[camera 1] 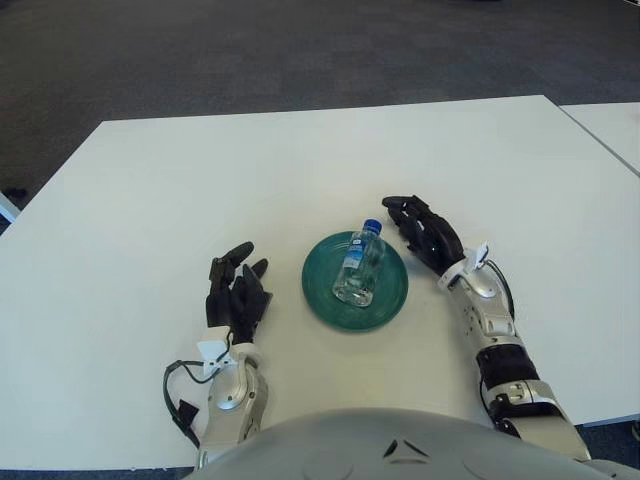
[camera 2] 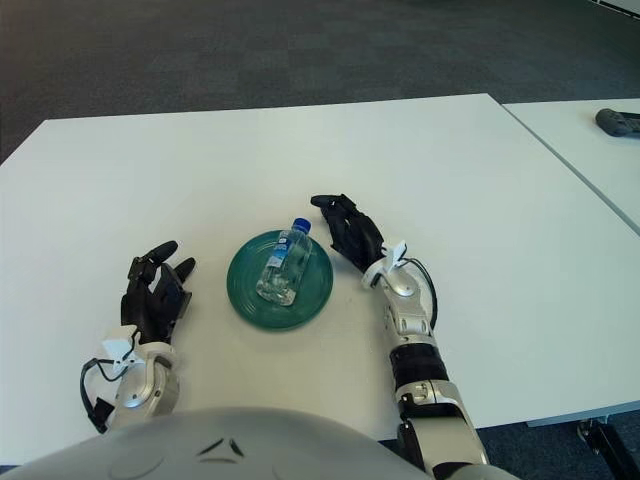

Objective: Put the bottle into the plate.

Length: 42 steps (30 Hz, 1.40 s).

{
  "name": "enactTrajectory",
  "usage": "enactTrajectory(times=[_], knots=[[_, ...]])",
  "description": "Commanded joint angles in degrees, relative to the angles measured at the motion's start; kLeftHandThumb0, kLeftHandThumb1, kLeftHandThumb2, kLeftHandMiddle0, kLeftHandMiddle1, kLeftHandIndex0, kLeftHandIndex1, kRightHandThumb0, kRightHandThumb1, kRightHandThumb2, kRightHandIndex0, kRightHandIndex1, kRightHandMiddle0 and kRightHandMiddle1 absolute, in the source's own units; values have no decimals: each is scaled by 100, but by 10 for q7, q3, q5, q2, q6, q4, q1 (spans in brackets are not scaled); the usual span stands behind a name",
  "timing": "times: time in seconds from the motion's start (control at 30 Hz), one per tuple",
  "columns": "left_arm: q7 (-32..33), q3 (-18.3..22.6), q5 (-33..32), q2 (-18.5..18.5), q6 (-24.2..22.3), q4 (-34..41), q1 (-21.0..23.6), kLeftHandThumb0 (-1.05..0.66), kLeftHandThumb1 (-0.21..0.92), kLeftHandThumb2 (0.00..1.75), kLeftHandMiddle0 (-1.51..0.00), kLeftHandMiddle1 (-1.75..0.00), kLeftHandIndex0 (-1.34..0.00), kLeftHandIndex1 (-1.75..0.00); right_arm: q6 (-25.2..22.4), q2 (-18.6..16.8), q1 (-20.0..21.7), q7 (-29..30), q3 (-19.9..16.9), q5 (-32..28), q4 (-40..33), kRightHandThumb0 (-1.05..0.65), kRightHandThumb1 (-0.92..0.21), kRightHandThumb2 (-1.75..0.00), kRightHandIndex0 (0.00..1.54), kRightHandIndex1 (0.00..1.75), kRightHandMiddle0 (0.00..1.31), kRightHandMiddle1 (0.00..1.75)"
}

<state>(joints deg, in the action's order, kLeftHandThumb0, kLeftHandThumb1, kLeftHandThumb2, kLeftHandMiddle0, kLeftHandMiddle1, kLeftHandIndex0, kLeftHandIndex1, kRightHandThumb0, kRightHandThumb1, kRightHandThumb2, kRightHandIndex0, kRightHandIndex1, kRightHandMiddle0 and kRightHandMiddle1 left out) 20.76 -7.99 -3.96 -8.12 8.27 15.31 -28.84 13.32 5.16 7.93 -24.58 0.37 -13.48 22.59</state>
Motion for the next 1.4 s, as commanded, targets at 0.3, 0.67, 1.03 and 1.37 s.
enactTrajectory(times=[0.3, 0.67, 1.03, 1.37], knots=[[8, 5, 22, -21, -10, -13, 17, -40, 92, 83, -63, -64, -38, -104, 75, -33, -19, 32, -6, 28, 51, -71, -92, -57, 66, 11, 22, 89], [-21, 15, 43, 4, 30, -39, 4, -45, 91, 72, -63, -57, -38, -99, 100, -48, -6, 35, -1, 40, 92, -71, -92, -65, 63, 8, 15, 86], [-58, 54, 37, 20, 42, -37, -3, -50, 83, 60, -59, -57, -36, -95, 84, -63, -17, 29, 4, 28, 77, -67, -92, -58, 67, 11, 13, 89], [-87, 79, 21, 20, 47, -18, -15, -58, 91, 50, -53, -56, -26, -93, 74, -67, -24, 28, -22, 3, 70, -69, -92, -57, 74, 16, 19, 94]])
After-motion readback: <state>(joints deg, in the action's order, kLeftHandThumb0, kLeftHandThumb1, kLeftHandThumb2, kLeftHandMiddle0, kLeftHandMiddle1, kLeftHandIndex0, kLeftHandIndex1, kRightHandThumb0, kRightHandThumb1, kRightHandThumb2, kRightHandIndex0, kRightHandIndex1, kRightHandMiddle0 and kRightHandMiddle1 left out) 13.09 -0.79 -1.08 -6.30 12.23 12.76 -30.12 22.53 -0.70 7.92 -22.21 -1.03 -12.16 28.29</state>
